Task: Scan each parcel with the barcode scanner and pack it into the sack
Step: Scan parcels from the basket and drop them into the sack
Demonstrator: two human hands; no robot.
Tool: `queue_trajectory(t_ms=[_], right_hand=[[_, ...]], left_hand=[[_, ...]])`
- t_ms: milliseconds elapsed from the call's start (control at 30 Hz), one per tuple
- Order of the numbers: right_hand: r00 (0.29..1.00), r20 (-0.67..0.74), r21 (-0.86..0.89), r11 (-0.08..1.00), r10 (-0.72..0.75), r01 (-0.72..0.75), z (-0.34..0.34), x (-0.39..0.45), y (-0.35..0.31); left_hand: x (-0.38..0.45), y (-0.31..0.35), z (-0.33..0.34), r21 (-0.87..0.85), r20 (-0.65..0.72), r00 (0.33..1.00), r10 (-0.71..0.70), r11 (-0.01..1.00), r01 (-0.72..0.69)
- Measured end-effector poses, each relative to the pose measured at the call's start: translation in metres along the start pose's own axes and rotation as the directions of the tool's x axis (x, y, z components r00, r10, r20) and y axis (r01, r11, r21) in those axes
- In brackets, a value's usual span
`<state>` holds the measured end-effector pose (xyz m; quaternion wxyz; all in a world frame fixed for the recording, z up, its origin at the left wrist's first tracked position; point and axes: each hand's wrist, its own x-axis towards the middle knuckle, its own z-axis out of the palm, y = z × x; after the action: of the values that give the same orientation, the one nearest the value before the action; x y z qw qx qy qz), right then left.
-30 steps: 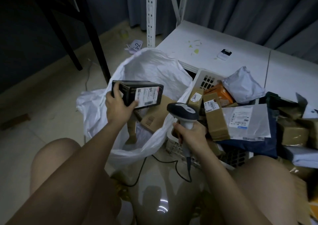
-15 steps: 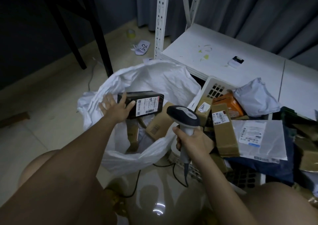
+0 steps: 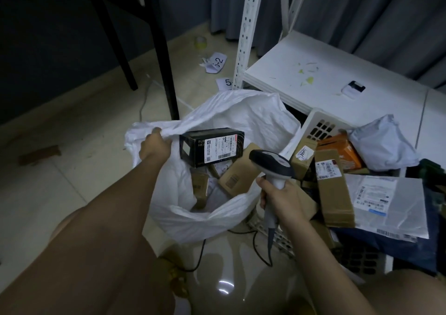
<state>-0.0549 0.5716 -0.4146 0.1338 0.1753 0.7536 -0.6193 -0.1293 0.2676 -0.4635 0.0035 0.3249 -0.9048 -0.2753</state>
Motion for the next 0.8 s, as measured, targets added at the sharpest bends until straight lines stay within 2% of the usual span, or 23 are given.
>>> queue_trajectory(t_ms=[100,167,267,433,500,600,667,800], right_hand=[[1.0,0.005,0.003,1.0,-0.006,0.006,0.008,0.002,-0.005],[1.0,0.012,0.003,1.0,-0.025,0.025,0.014,0.002,-0.008],[0.999,0.009,0.051,0.998,-0.041,0.04,0.023,-0.001,-0.014],[0.999,0.043,0.095,0.995,-0.025,0.021,0.022,-0.011,-0.018],[0.999,0.034,0.083,0.996,-0.038,0.035,0.009,-0.018,-0.017],[0.998,-0.06,0.082,0.996,-0.02,0.025,-0.021,-0.028,-0.015],[0.993,-0.116,0.118,0.993,0.001,0.013,-0.044,-0.032,-0.01],[0.978,-0.208,0.205,0.979,0.026,0.018,-0.096,-0.038,-0.003]], left_hand=[[0.006,-0.002,-0.022,-0.068,-0.196,0.981,0.007,0.997,-0.021],[0.012,0.003,-0.048,-0.209,-0.319,0.946,-0.054,0.978,-0.014],[0.02,0.004,-0.079,-0.343,-0.405,0.913,-0.054,0.934,-0.097],[-0.011,0.017,-0.073,-0.181,-0.301,0.952,0.053,0.977,-0.112],[-0.034,0.032,-0.062,-0.146,-0.327,0.93,0.165,0.964,-0.223],[-0.065,0.057,-0.04,-0.157,-0.312,0.894,0.323,0.91,-0.383],[-0.087,0.076,-0.022,-0.229,-0.232,0.875,0.426,0.85,-0.474],[-0.134,0.12,0.013,-0.346,-0.099,0.793,0.601,0.727,-0.593]])
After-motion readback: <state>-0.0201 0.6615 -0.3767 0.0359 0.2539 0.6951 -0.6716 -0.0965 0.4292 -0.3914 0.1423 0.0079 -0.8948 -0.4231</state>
